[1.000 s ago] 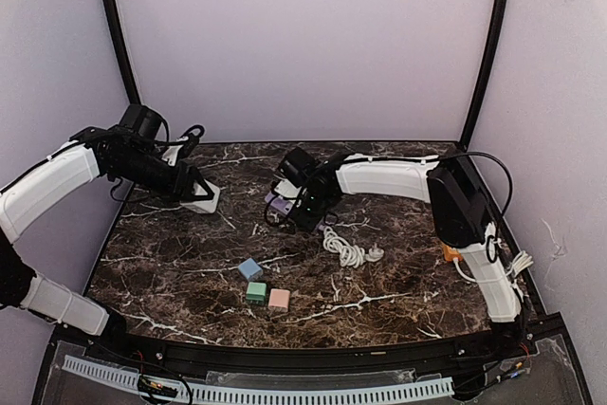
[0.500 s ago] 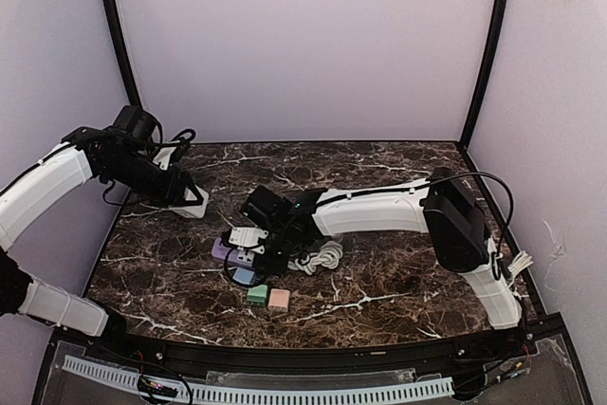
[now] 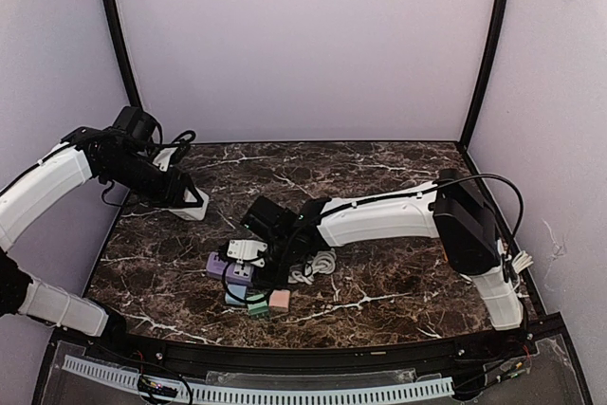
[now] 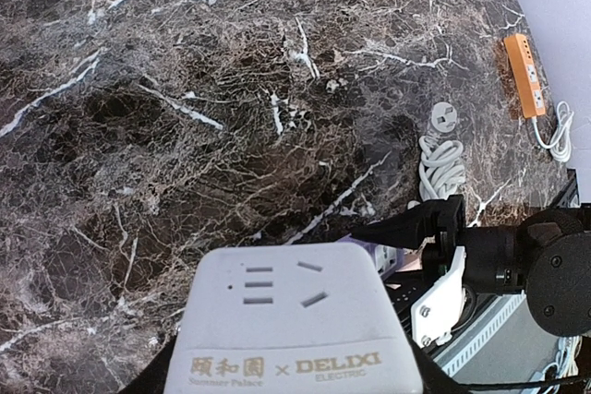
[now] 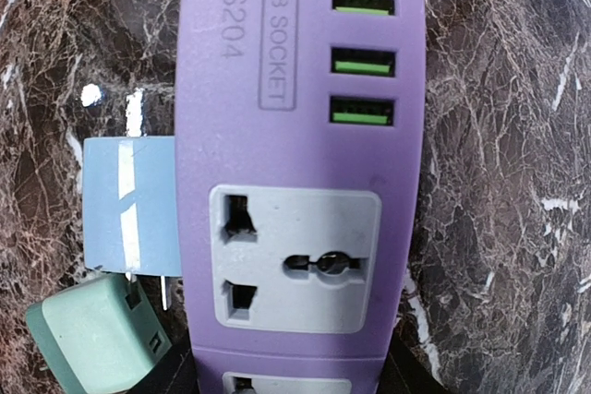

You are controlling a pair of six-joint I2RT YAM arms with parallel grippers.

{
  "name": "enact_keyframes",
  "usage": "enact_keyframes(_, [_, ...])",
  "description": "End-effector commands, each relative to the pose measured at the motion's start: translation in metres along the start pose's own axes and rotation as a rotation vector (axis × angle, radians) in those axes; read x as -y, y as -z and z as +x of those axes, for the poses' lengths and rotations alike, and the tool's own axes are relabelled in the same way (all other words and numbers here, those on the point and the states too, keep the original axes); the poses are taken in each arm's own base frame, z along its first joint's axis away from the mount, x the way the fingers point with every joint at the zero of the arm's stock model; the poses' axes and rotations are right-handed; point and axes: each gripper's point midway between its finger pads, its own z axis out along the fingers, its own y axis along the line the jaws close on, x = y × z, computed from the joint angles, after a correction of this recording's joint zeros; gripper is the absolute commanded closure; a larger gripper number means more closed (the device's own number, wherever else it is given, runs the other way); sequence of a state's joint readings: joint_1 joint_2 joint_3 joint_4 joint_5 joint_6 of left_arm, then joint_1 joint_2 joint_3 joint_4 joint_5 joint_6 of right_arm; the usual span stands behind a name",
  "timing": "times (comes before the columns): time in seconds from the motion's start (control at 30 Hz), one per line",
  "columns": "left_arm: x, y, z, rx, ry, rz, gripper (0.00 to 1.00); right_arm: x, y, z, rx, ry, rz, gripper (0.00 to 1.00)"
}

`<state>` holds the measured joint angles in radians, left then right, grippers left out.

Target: Insert the plug

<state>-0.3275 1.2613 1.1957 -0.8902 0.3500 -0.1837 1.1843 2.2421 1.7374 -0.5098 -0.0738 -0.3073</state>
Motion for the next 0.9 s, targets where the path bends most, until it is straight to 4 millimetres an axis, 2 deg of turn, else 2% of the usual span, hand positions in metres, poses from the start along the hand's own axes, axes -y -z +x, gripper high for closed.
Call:
enact_keyframes(0.0, [0.004, 0.003, 0.002, -0.008, -0.002, 0.017, 0.99, 0.013, -0.003, -0.012, 0.029, -0.041, 0.060, 0.49])
enact_keyframes(0.13, [0.004, 0.002, 0.001, -0.012, 0.002, 0.018, 0.99, 0.026, -0.004, -0.012, 0.025, -0.068, 0.100, 0.43])
enact_keyframes(0.2, [0.004, 0.002, 0.000, -0.013, 0.004, 0.019, 0.99, 0.034, -0.003, -0.011, 0.019, -0.078, 0.138, 0.34])
enact_keyframes(0.3, [0.003, 0.001, 0.000, -0.017, 0.004, 0.016, 0.99, 0.041, -0.002, -0.010, 0.008, -0.086, 0.178, 0.26])
enact_keyframes(0.43, [0.002, 0.002, 0.001, -0.017, 0.001, 0.009, 0.99, 0.048, 0.002, -0.008, 0.005, -0.106, 0.214, 0.23])
enact_keyframes(0.6, [0.001, 0.002, 0.004, -0.026, 0.010, 0.005, 0.99, 0.053, 0.021, -0.016, 0.051, -0.134, 0.242, 0.21])
enact_keyframes(0.73, [0.003, 0.002, 0.007, -0.035, 0.022, 0.019, 0.99, 0.057, 0.038, -0.020, 0.072, -0.146, 0.268, 0.02])
enact_keyframes(0.87, [0.003, 0.005, 0.008, -0.040, 0.026, 0.011, 0.99, 0.066, 0.057, -0.017, 0.085, -0.178, 0.305, 0.01])
